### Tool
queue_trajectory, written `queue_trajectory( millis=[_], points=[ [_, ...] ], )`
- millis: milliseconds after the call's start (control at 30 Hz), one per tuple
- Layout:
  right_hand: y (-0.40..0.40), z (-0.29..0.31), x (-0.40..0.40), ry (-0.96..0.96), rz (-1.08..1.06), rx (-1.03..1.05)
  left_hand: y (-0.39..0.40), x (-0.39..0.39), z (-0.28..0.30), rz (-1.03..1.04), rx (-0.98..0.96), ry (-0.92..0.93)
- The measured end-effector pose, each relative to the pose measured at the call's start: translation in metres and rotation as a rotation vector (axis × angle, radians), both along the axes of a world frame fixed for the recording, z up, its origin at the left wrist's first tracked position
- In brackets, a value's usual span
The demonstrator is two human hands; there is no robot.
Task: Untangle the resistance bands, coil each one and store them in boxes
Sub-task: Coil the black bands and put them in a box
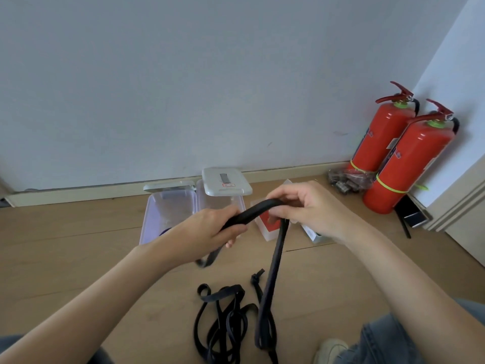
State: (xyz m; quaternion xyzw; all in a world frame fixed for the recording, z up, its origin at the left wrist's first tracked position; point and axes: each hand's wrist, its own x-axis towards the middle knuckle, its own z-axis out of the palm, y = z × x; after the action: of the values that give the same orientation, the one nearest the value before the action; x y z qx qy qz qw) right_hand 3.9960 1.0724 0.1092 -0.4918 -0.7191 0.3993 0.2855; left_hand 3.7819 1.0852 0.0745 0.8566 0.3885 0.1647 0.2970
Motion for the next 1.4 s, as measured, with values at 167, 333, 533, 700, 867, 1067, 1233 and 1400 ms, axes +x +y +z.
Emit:
queue_trajectory(
  millis=[167,333,533,700,867,1067,1233,1400],
  points=[
    [-0.003,0.0,0.005,0.105,0.142,-0.156,0.006,-0.005,0.007,0.021,-0.077,-0.16],
    [-0.006,-0.003,-0.007,0.127,0.156,-0.089,0.002,0.001,0.009,-0.064,-0.209,-0.232],
    [0.007,-0.004,0.007,0.022,-0.286,0.171,0.005,-0.017,0.001,0.012,-0.418,-0.081],
    [0.012,-0.019,0.014,-0.176,-0.366,0.267,0.006,-0.025,0.008,0.23,-0.673,-0.418],
    [0.015,-0.024,0.019,-0.19,-0.465,0.291,0.0,-0.022,0.015,0.141,-0.85,-0.474],
    [0.015,-0.019,0.016,-0.144,-0.471,0.314,0.011,-0.017,0.0,0.568,-0.488,-0.325],
    [0.013,-0.014,0.01,-0.119,-0.43,0.321,0.017,-0.024,-0.009,0.593,0.015,0.062],
    [0.013,-0.011,0.01,-0.053,-0.37,0.302,0.017,-0.021,-0.01,0.398,-0.299,-0.061]
  ],
)
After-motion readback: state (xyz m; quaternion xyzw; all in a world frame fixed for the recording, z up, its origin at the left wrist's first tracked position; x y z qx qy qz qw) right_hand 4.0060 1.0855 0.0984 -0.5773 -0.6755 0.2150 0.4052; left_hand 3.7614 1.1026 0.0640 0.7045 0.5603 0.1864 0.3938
